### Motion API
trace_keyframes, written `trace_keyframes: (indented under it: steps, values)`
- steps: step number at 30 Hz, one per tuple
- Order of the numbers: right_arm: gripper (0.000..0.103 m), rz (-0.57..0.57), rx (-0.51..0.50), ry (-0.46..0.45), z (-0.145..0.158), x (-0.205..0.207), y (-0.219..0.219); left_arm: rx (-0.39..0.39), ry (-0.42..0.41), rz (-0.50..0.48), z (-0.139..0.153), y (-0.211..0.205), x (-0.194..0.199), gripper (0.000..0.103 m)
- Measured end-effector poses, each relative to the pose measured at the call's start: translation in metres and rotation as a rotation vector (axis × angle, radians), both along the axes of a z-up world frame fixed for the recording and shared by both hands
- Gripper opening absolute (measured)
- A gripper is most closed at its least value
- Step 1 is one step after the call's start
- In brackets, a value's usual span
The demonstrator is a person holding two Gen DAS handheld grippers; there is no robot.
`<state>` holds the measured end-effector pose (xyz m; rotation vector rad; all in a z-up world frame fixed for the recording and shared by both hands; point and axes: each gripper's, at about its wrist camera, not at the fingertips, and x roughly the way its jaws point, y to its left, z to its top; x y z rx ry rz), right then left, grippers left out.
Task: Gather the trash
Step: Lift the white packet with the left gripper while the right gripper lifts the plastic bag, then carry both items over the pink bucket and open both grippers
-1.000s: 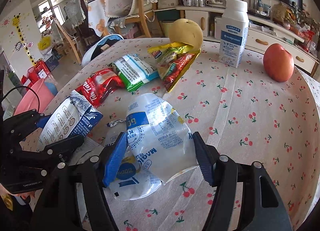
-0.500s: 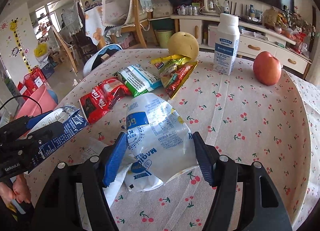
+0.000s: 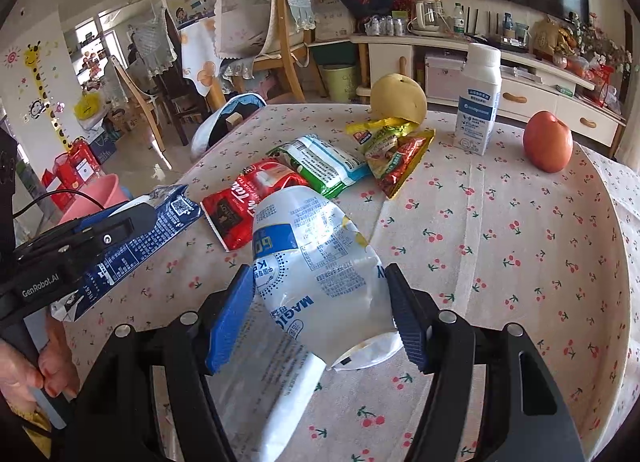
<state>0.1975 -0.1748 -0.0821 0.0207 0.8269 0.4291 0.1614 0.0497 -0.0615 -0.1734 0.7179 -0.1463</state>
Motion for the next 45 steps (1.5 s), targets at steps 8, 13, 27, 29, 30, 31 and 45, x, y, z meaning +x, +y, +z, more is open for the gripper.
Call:
trace_keyframes:
  steps: [8, 13, 27, 29, 30, 31, 45]
  values:
    - [0.067, 0.045, 0.06, 0.0, 0.015, -0.005, 0.044, -0.048, -0.055, 0.131, 0.021, 0.048, -0.005, 0.057]
    - [0.067, 0.116, 0.092, 0.0, 0.023, -0.007, 0.093, -0.088, -0.078, 0.269, 0.031, 0.098, -0.01, 0.057]
    - [0.067, 0.379, 0.092, -0.032, 0.045, -0.015, 0.268, -0.126, -0.031, 0.628, 0.03, 0.227, -0.025, 0.057]
    - [0.067, 0.401, 0.092, -0.019, 0.04, -0.015, 0.286, -0.132, -0.021, 0.672, 0.028, 0.243, -0.029, 0.057]
    - [0.067, 0.409, 0.087, -0.015, 0.036, -0.013, 0.293, -0.133, -0.015, 0.686, 0.027, 0.25, -0.029, 0.057]
    - [0.067, 0.418, 0.077, -0.011, 0.032, -0.014, 0.302, -0.138, -0.009, 0.695, 0.026, 0.256, -0.03, 0.057]
    - [0.09, 0.31, 0.034, -0.001, 0.0, -0.012, 0.287, -0.033, -0.01, 0.769, 0.024, 0.265, -0.027, 0.087]
